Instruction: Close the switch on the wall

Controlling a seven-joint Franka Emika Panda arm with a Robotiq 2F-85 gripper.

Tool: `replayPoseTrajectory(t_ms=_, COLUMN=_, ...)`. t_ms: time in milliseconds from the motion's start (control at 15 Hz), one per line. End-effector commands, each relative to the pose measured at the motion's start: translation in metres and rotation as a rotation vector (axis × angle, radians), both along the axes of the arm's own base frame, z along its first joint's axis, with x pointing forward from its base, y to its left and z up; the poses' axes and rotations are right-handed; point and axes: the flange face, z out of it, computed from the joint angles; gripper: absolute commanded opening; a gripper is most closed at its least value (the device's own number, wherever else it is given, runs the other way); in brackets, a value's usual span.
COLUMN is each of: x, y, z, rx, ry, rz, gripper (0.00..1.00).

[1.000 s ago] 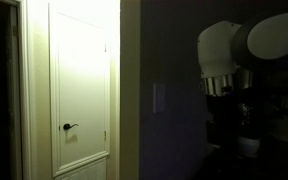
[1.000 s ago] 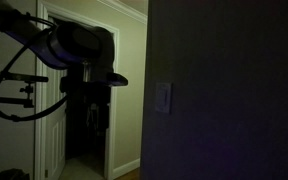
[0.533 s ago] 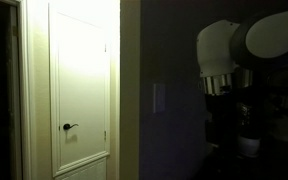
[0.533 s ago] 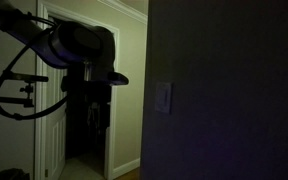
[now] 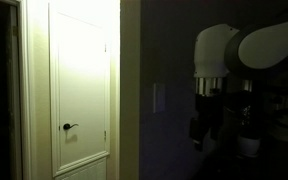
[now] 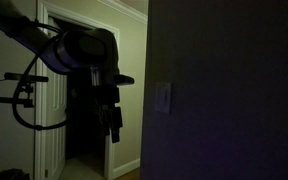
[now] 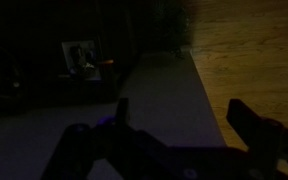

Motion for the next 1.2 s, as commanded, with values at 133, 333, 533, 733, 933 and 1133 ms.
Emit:
replayPoseTrajectory(t_ms=133, x=0.017, y=0.000, z=0.012, rx=0.027, ry=-0.137, rz=-0.069, gripper=1.00)
replayPoseTrajectory(t_ms=333, x=0.025, y=-0.005, z=0.029, rx=0.043, ry=-0.222, rz=-0.105, gripper=0.73)
replayPoseTrajectory(t_ms=533, x=0.037, y=-0.011, z=0.042, rx=0.043, ry=-0.292, rz=-0.116, gripper=0.56)
replayPoseTrajectory(t_ms=733, x=0.049, y=-0.018, z=0.057, rx=0.021, ry=-0.350, rz=-0.124, gripper=0.36)
replayPoseTrajectory(t_ms=933, x=0.057, y=-0.022, z=0.074, rx=0.014, ry=-0.413, rz=-0.132, gripper=0.15)
replayPoseTrajectory(t_ms=1133, x=0.062, y=-0.026, z=0.092, rx=0.020, ry=-0.498, rz=-0.147, gripper=0.04)
